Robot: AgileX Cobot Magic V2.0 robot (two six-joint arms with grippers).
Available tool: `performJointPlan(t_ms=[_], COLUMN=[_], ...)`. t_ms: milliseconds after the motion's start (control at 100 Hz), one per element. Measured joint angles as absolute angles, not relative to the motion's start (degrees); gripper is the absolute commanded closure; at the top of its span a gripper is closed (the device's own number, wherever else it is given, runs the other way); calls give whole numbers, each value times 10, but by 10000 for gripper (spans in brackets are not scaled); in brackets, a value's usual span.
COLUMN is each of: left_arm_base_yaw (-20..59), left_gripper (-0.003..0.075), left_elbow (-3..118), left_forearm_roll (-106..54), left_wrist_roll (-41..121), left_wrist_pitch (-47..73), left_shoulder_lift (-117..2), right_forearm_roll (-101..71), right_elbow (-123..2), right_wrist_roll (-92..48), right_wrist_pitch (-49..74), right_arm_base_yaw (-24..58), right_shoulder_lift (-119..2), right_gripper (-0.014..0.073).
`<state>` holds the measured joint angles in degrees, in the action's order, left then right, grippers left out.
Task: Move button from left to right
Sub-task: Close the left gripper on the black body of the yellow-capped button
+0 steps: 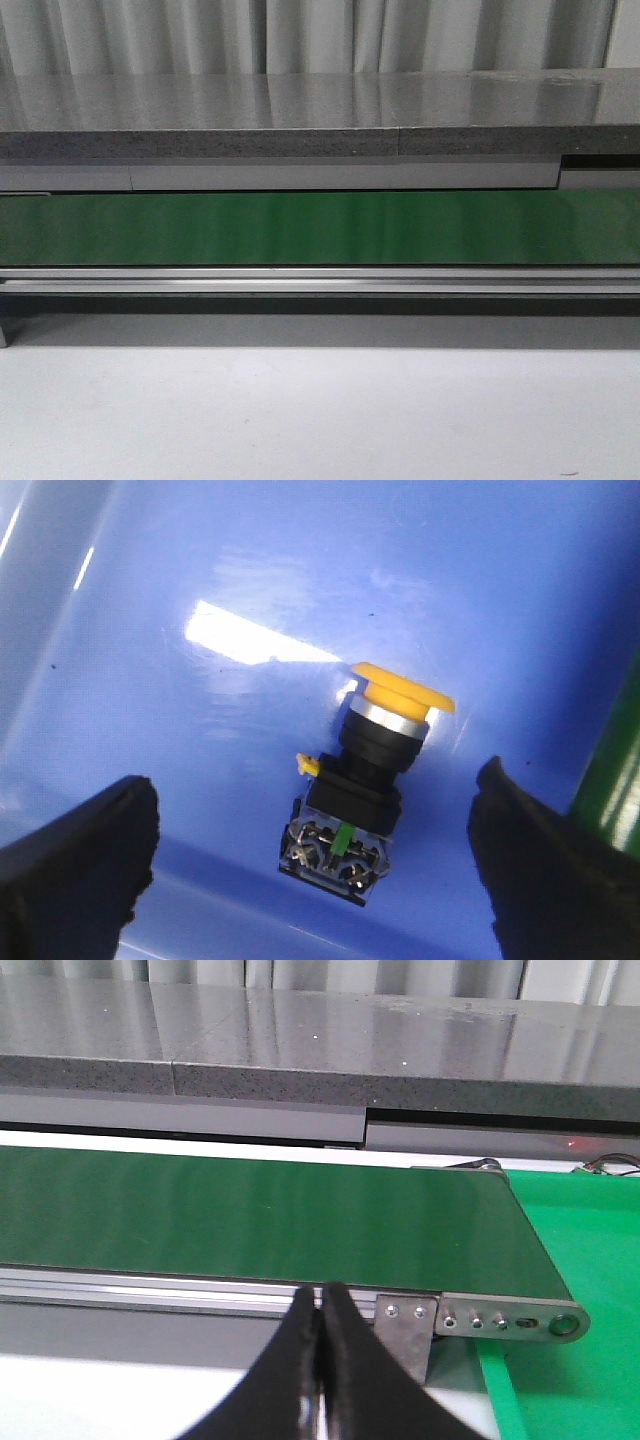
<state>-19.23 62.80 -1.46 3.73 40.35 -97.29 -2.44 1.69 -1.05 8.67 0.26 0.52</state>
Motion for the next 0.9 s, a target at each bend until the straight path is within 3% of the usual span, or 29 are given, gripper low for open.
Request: performJointPlan(t_ms=[460,580,740,900], left_arm_base_yaw=[-192,-192,-192,-192], left_gripper=[122,155,267,508], left_elbow=[628,629,629,629], left_forearm_roll=[-17,-18,-19,-20], left_wrist_roll=[49,52,52,52], left_wrist_pitch=[395,391,389,384], left_shoulder_lift=[-1035,-1054,-1060,-1060], right_forearm_roll=[-24,-24,-24,-24], right_elbow=[17,17,17,17], right_wrist_roll=[-11,-11,-11,-11], right_wrist_pitch=[87,86,86,86], right_arm_base_yaw=[3,3,3,3], right_shoulder_lift=[5,5,5,5], right_gripper=[662,662,662,662])
